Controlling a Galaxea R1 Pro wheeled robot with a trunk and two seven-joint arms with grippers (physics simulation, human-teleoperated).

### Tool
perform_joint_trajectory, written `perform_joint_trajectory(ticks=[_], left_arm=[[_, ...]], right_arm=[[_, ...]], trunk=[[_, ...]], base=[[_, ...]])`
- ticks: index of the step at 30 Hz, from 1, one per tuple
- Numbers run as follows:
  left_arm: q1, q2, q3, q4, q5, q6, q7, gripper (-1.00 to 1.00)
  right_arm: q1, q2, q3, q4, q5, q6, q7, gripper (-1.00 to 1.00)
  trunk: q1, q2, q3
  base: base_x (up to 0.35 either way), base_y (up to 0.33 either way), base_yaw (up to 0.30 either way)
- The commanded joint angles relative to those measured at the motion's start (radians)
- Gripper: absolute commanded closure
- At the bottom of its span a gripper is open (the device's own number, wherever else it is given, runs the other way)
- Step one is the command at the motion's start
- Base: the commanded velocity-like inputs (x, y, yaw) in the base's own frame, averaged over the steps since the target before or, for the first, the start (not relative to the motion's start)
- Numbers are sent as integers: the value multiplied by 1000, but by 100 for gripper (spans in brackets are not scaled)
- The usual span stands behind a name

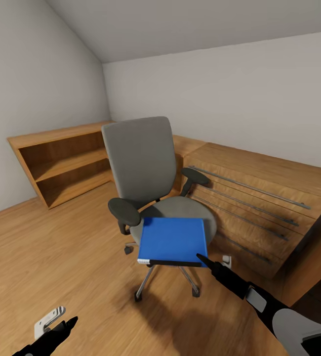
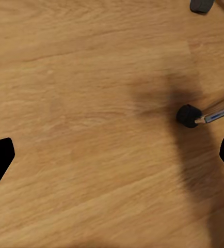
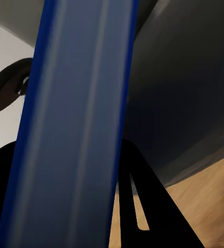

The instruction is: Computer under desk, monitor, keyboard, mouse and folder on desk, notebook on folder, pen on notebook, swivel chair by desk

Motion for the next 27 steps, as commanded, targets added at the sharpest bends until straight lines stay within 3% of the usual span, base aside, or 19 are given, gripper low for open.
perform_joint_trajectory(ticks=[1,15,27], left_arm=[[0,0,2,-1,7,6,0,-100],[-1,-1,1,0,8,6,0,-100],[-1,-9,-1,19,7,6,1,-100]], right_arm=[[-1,0,7,0,-10,10,2,100],[-1,-1,7,-1,-8,10,-15,100],[-1,-1,7,-1,-8,9,-11,100]], trunk=[[0,0,-1],[0,0,-1],[-46,84,37]], base=[[0,0,-42],[0,0,-225],[0,0,-199]])
